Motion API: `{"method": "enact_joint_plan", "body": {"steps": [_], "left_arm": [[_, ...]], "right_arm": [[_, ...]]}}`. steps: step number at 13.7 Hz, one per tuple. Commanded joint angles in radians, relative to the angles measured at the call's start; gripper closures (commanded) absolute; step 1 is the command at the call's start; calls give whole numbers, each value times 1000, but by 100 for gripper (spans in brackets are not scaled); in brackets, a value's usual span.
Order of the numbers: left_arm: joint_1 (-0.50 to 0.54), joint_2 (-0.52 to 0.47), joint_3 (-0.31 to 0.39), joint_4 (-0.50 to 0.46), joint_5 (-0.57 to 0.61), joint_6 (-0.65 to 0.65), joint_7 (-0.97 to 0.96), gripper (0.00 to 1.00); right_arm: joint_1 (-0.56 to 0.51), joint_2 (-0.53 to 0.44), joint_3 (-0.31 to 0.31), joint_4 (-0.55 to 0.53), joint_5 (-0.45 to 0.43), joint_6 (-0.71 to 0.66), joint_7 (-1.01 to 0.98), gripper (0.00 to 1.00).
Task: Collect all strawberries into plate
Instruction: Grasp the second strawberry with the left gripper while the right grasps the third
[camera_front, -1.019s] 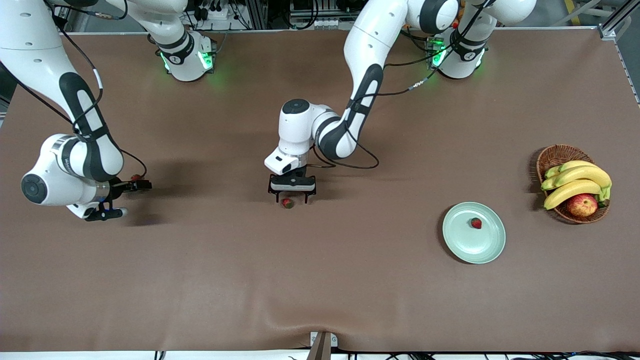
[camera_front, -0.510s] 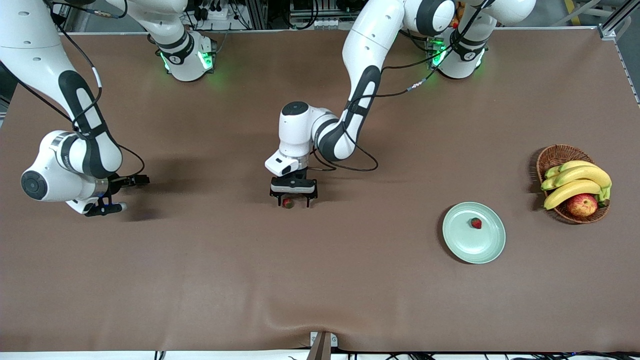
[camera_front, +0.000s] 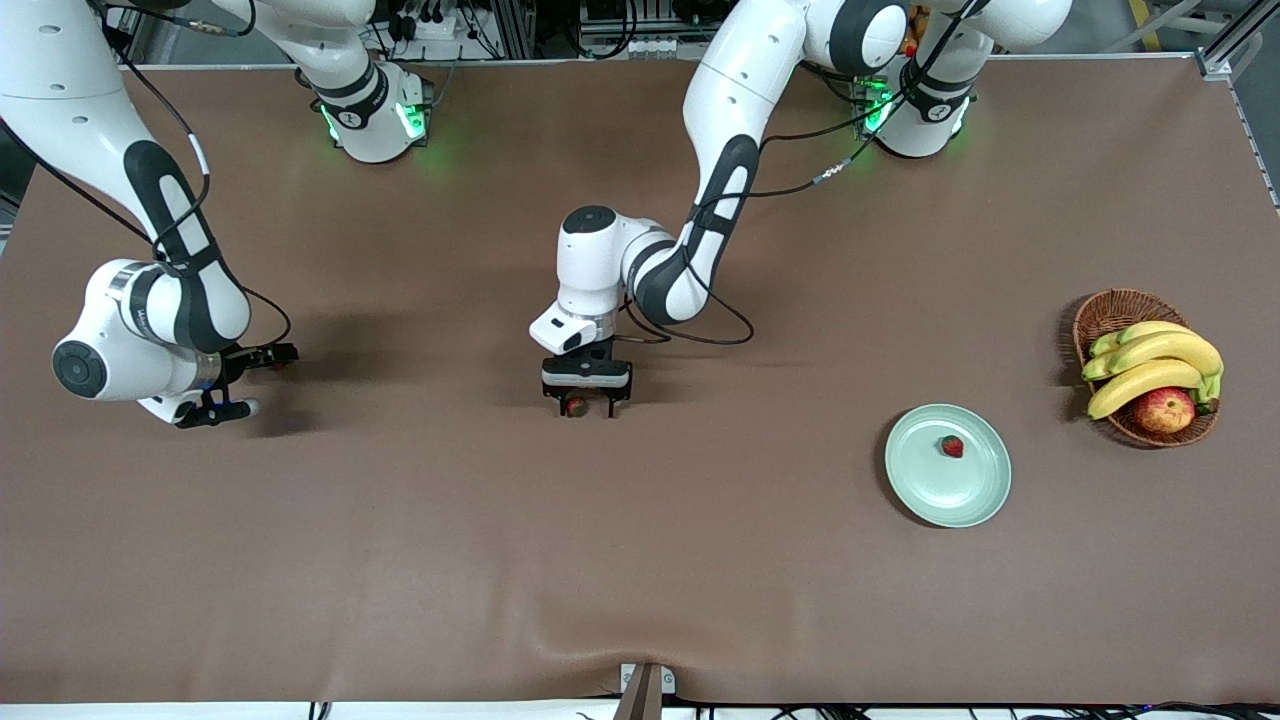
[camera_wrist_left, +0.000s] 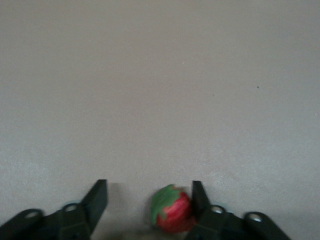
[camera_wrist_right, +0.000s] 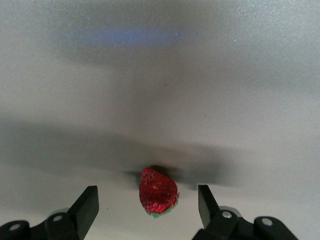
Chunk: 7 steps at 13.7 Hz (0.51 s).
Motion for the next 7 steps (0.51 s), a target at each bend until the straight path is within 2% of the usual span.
{"method": "enact_joint_plan", "body": {"steps": [1, 7], "left_arm": [[-9, 22, 18, 32, 20, 8, -81, 100], [-10, 7, 18, 28, 18, 6, -130, 100]], "right_arm": [[-23, -28, 14, -37, -26, 21, -7, 28], [-23, -27, 14, -36, -26, 47, -6, 51]]}}
